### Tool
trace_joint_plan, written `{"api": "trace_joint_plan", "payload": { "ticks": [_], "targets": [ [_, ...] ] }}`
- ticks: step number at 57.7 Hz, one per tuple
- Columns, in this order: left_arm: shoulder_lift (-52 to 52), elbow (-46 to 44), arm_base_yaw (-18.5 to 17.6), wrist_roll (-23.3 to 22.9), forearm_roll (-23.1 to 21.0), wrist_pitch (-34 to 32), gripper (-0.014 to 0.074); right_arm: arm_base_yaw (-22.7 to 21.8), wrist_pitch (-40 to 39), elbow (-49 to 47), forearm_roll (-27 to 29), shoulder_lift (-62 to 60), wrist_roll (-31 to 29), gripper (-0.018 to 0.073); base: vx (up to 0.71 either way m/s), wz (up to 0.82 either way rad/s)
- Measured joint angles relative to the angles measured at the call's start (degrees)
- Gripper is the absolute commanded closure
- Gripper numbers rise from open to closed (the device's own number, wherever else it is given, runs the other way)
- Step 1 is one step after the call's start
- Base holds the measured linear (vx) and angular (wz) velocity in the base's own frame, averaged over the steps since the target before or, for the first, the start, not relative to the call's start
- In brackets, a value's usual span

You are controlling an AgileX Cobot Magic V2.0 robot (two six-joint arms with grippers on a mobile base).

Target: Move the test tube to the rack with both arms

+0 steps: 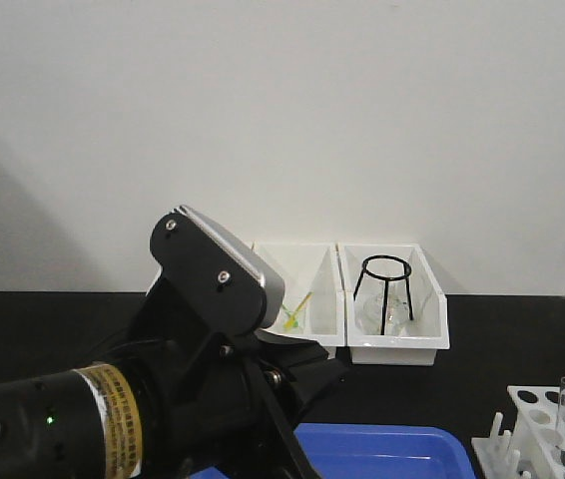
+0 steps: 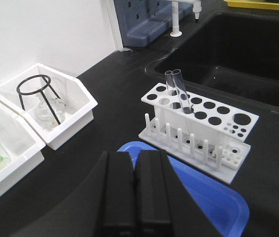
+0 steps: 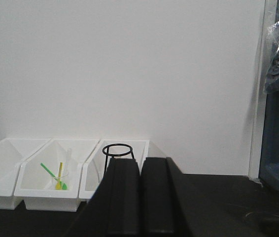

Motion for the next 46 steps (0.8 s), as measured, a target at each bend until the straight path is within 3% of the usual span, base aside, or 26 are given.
{"api": "trace_joint_plan", "payload": {
  "ticks": [37, 46],
  "targets": [
    [0.0, 0.0, 0.0, 0.0, 0.0, 0.3, 0.0603, 0.0, 0.8, 0.0, 0.0, -1.3, -0.2, 0.0571, 0.0, 0.0],
    [-0.8, 0.1, 0.6, 0.0, 2.0, 0.8, 0.0603, 0.0, 0.8, 0.0, 0.0, -1.3, -0.2, 0.057, 0.0, 0.0]
  ]
}}
